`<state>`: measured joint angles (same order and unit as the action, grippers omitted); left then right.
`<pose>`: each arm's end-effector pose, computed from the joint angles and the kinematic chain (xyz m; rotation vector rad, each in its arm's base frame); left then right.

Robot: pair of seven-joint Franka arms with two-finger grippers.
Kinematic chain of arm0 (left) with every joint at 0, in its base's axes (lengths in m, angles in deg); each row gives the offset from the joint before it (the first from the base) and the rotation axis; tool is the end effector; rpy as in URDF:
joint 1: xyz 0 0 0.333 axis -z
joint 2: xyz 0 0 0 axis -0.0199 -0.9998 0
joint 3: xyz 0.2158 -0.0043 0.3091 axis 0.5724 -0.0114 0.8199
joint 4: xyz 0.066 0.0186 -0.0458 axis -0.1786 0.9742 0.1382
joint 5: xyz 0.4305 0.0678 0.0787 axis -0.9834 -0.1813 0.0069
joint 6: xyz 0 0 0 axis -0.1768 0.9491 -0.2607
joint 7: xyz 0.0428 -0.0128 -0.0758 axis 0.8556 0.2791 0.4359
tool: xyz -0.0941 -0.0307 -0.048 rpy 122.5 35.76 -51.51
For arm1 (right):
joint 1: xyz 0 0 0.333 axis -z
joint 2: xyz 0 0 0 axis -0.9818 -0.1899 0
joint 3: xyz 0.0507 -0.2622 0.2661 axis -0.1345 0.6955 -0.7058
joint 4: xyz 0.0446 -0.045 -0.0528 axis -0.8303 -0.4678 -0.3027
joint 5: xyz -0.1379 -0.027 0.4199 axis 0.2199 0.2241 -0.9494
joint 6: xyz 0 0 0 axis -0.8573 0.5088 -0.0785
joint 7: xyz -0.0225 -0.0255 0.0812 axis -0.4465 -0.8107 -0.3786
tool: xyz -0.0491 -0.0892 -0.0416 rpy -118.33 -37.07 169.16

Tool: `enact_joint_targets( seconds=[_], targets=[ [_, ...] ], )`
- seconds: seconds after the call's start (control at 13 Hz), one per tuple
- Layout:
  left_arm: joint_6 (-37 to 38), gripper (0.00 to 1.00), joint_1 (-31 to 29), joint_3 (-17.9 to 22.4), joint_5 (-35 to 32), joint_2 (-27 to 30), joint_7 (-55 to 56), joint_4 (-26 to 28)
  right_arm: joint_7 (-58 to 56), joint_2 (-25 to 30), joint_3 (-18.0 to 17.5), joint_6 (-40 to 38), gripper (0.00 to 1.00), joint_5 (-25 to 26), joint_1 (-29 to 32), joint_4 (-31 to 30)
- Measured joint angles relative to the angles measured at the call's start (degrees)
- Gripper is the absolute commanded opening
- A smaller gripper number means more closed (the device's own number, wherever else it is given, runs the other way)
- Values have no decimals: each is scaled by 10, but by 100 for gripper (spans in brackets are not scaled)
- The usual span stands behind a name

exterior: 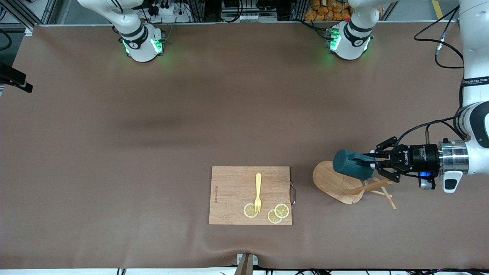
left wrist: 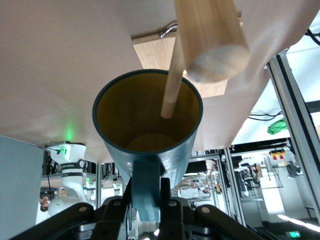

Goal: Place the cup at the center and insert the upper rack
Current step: 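Hang the cup handle onto a mug tree peg with the left gripper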

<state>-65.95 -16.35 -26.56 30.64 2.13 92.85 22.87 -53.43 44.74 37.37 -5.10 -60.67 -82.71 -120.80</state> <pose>0.7741 -0.0101 0.4441 1.7311 1.3635 -0.9215 0.5836 -0.0846 0.7221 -3.1232 -0.0159 0.0956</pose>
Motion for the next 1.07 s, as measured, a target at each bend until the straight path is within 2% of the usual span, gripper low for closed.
enact_joint_targets(
  seconds=[0.38, 1.07],
  targets=[
    [0, 0, -29, 0, 48, -28, -18, 0, 0, 9, -3, 0, 100, 1, 0, 1],
    [0, 0, -35, -1, 52, -51, -51, -1, 0, 10, -8, -3, 100, 1, 0, -1]
  ],
)
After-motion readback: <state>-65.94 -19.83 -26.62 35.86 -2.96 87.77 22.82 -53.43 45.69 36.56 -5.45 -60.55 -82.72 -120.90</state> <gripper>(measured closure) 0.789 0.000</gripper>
